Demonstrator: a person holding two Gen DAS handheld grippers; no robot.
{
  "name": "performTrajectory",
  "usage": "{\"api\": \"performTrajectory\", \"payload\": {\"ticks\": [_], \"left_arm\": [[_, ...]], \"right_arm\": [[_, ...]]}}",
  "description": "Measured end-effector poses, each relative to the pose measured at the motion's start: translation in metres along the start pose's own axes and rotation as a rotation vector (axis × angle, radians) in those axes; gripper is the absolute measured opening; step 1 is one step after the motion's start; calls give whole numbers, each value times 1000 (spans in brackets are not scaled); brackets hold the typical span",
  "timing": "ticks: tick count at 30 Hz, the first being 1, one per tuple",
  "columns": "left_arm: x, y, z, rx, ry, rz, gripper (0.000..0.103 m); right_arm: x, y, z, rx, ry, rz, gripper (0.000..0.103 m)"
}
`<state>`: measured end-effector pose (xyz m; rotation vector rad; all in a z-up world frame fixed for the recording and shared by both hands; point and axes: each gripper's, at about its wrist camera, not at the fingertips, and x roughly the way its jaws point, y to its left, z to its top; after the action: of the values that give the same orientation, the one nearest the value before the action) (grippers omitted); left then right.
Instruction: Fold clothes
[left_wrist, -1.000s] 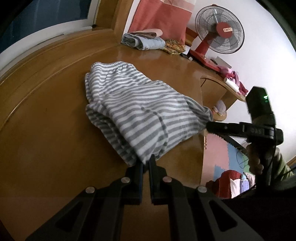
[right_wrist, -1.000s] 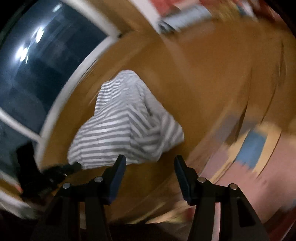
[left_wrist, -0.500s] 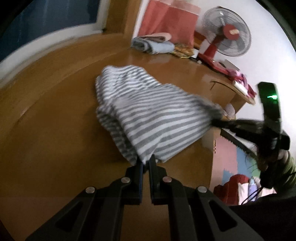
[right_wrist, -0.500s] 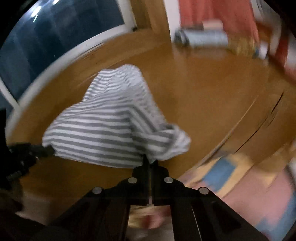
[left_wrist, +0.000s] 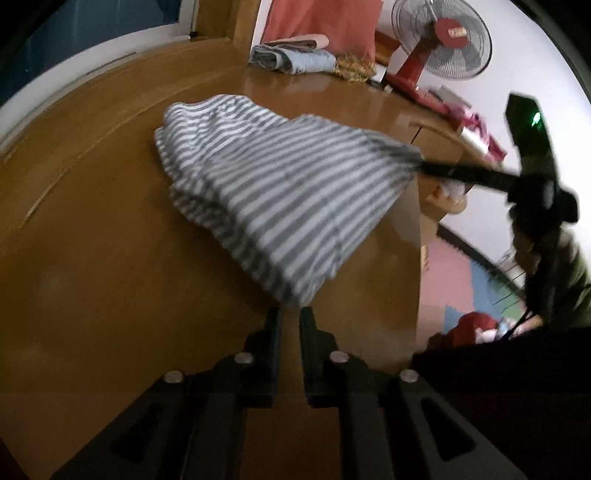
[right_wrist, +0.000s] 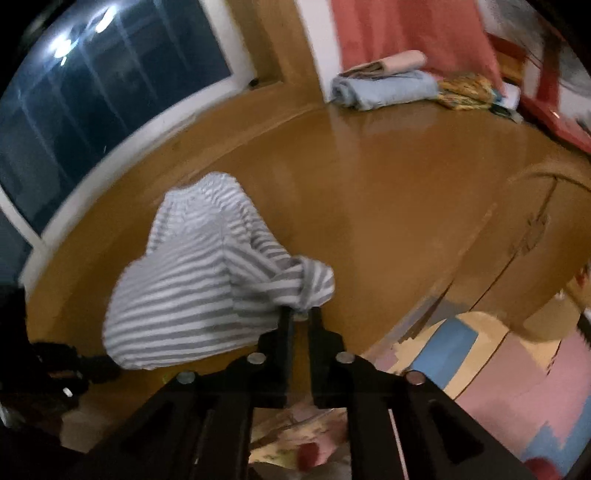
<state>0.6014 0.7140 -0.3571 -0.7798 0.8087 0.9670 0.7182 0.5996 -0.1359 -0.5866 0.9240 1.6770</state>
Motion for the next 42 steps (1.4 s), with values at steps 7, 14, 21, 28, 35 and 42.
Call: {"api": "performTrajectory", "payload": {"ticks": [7, 14, 21, 28, 35, 42], "left_arm": [[17, -9, -1, 30, -10, 8, 10], [29, -11, 5, 27, -28, 14, 11], [28, -16, 1, 14, -29, -3, 23], [24, -26, 8, 35, -151, -16, 15], [19, -29, 3, 122, -113, 7, 6], [20, -22, 6, 81, -66, -24, 9]], "right_arm": [[12, -3, 2, 20, 46, 114, 53], [53, 5, 2, 1, 115, 168, 49], [57, 14, 2, -37, 118, 208, 29], [58, 9, 4, -33, 111, 230, 17], [29, 21, 9, -159, -16, 95, 4], [27, 24, -4, -246, 50, 40, 4]]}}
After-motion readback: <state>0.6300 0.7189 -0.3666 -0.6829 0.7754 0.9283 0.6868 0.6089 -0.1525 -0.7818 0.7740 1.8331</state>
